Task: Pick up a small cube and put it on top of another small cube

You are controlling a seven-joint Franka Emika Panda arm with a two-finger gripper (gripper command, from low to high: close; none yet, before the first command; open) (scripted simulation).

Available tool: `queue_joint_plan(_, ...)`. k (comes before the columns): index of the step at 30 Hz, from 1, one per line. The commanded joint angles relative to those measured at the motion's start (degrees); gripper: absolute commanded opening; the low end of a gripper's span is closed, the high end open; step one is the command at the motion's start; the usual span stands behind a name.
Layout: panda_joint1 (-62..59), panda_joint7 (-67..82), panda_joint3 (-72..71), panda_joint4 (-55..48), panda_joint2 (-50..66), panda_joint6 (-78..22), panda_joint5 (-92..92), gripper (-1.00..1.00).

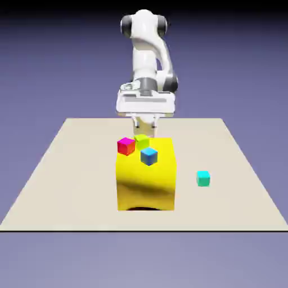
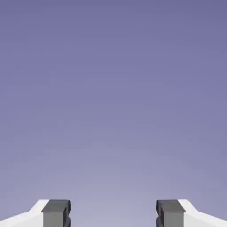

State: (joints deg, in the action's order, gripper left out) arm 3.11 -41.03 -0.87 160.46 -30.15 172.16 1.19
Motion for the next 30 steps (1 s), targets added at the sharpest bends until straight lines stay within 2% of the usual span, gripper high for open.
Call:
queue_joint_plan(1, 2.01, 1.19, -0.72, -0.45, 2.08, -1.53, 0.99, 0.0)
queue_joint_plan(17, 34.1, 20.16, -12.26, -7.66, 35.29, -26.01, 16.77, 0.0)
queue_joint_plan(19, 34.22, 20.23, -12.3, -7.69, 35.41, -26.1, 16.83, 0.0)
queue_joint_plan(25, 38.1, 12.07, -4.87, -8.86, 47.74, -15.66, 27.8, 0.0)
queue_joint_plan(26, 38.1, 12.07, -4.87, -8.86, 47.74, -15.66, 27.8, -1.0)
queue_joint_plan(30, 36.14, 16.19, -8.62, -8.27, 41.52, -20.93, 22.26, -1.0)
